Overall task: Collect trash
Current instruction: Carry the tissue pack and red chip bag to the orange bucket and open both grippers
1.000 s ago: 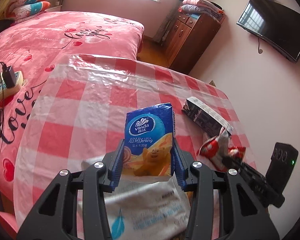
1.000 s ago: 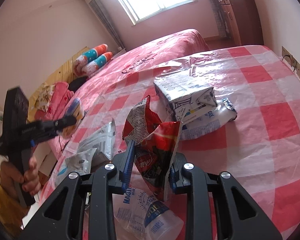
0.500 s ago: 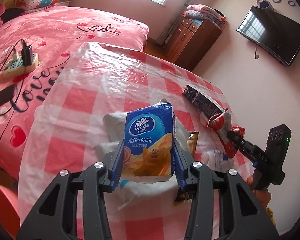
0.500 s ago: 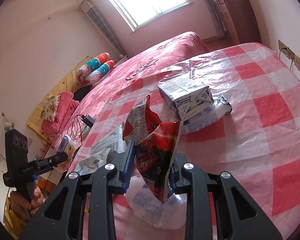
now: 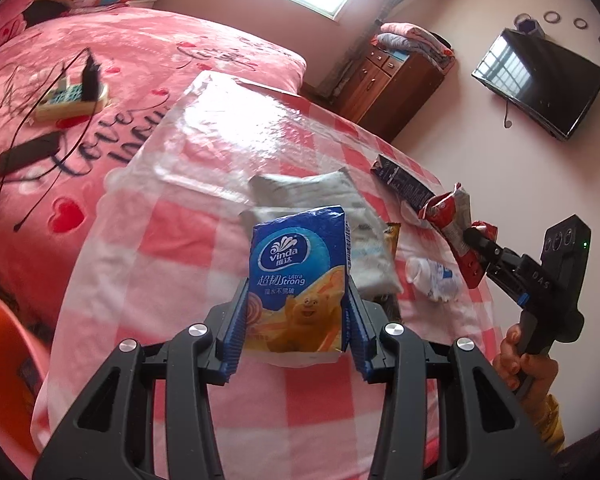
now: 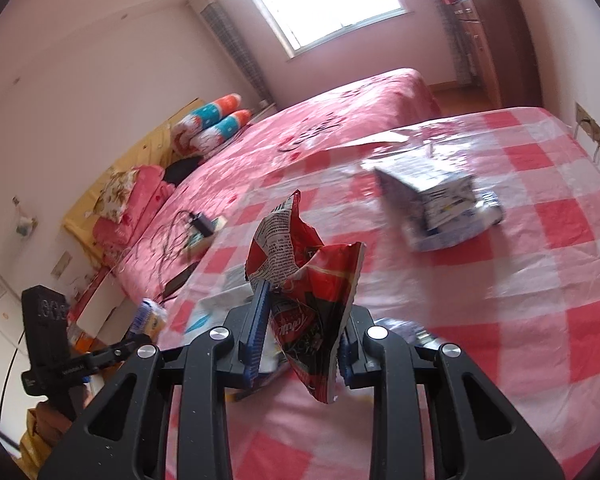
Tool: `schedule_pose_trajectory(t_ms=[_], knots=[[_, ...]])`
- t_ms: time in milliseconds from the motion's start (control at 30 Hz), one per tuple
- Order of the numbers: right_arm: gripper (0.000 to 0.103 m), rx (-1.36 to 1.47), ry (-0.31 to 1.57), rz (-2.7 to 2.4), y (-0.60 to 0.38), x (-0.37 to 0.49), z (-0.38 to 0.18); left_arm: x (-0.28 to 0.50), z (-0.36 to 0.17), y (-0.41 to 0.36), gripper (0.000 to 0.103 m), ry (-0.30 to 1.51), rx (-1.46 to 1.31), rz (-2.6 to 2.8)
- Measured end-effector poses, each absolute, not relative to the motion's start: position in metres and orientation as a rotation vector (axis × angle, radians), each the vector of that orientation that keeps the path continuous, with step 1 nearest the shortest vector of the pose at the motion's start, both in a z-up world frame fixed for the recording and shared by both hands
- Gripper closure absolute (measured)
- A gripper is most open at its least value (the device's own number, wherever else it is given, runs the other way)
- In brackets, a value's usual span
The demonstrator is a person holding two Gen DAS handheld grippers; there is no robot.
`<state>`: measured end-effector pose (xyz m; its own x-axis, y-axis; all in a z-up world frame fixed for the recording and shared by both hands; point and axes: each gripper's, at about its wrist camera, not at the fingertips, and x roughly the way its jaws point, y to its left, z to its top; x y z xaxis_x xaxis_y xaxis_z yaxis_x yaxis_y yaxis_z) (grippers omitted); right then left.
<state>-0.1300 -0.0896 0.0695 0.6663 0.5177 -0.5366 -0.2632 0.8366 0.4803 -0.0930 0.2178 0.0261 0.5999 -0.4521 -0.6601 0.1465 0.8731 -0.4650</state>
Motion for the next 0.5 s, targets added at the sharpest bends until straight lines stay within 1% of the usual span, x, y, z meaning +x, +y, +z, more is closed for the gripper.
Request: schedule_pose_trajectory(t_ms=[267,500], knots=[[0.072,0.33,0.805,0.614,-0.013,-0.143,0.071,-0.127,0.008,0.266,0.057,0.861,-0.465,-0.294],[0.072,0.25,0.893,0.764,0.071,-0.151,0.067,-0.164,-0.006,0.332,0.057,0.838,-0.537,-0.172]])
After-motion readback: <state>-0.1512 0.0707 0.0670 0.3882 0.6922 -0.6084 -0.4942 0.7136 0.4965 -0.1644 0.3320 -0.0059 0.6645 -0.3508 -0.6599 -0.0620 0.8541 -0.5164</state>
